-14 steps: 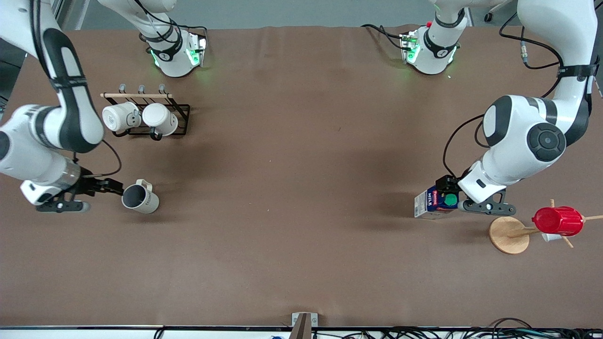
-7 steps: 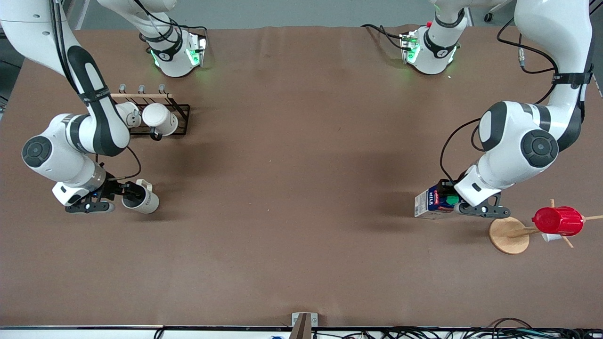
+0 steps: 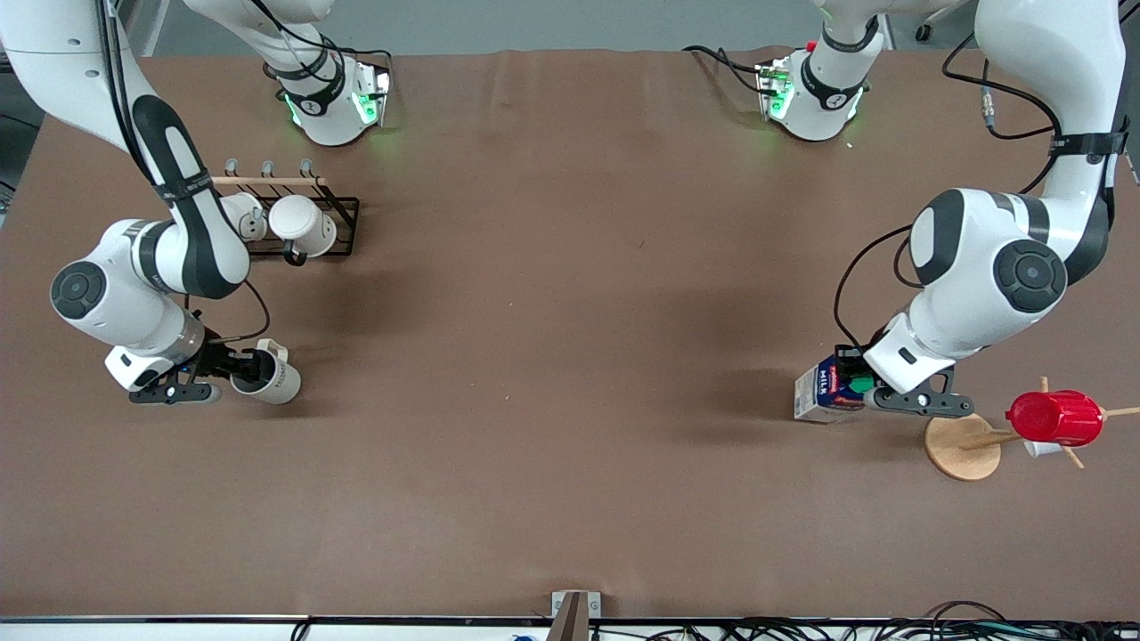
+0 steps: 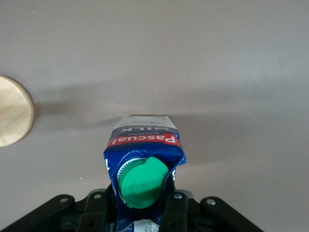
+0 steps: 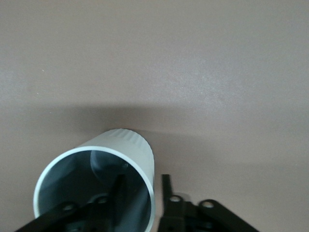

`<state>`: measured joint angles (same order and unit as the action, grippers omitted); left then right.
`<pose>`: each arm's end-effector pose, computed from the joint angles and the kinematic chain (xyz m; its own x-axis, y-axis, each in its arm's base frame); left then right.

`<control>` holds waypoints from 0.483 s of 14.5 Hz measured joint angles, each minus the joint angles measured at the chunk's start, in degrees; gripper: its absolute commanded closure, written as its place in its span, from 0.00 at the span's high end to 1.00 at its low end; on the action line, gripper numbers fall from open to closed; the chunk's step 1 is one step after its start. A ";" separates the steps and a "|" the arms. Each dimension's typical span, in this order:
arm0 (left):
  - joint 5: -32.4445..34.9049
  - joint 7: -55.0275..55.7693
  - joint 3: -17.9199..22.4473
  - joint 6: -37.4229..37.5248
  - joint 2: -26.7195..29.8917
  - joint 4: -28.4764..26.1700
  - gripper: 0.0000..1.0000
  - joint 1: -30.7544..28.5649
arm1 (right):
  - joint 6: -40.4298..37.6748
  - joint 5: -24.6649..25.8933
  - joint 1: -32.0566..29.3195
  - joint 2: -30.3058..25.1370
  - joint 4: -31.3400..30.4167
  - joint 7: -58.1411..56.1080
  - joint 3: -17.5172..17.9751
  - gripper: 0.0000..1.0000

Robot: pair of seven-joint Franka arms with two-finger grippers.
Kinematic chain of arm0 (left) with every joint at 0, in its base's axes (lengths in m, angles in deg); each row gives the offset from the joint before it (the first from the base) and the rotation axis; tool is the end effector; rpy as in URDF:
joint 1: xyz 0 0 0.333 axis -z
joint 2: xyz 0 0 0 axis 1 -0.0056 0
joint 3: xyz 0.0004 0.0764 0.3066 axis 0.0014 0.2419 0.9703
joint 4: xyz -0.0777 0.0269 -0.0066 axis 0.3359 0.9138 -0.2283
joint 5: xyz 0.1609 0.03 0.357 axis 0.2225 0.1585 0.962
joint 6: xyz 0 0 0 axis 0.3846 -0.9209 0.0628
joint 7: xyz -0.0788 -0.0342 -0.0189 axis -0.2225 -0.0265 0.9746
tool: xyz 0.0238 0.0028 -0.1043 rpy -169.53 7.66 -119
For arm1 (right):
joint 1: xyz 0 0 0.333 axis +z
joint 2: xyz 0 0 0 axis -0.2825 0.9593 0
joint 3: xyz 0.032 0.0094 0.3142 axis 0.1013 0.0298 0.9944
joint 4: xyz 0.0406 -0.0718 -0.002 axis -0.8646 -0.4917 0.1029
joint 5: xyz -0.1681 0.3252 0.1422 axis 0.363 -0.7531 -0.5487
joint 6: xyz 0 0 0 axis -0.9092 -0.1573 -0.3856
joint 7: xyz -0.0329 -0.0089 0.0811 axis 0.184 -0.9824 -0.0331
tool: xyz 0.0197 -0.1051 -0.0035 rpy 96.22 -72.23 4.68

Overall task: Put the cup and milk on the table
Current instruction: 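Carry the mug and milk carton toward the table center with both grippers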

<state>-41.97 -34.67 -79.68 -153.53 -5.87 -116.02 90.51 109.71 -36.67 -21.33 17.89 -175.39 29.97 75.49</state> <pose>0.6394 -0.1019 0.3673 0.9899 -0.1280 0.0609 -0.1303 -0.9909 0.0349 0.5969 -0.0659 0.2369 0.9978 0.0442 0.0490 0.0445 -0.9990 -0.0047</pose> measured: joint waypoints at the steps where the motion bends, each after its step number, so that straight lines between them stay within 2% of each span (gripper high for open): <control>1: 0.00 0.00 0.00 0.01 0.00 0.53 0.30 0.01 | 0.00 0.00 -0.04 0.11 0.00 0.00 -0.03 0.00; 4: 0.00 0.00 -0.01 1.35 0.00 1.71 0.29 0.06 | -1.56 0.00 -0.05 0.09 0.87 0.12 -0.01 0.00; 7: 0.00 0.00 -0.03 4.63 0.01 3.62 0.29 0.13 | -13.62 -0.02 0.54 -1.05 7.16 2.98 0.34 0.00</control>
<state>-41.97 -34.67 -79.71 -148.90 -5.86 -112.39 90.64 96.10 -36.70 -20.79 16.84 -168.23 32.94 75.83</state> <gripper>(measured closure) 0.648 0.960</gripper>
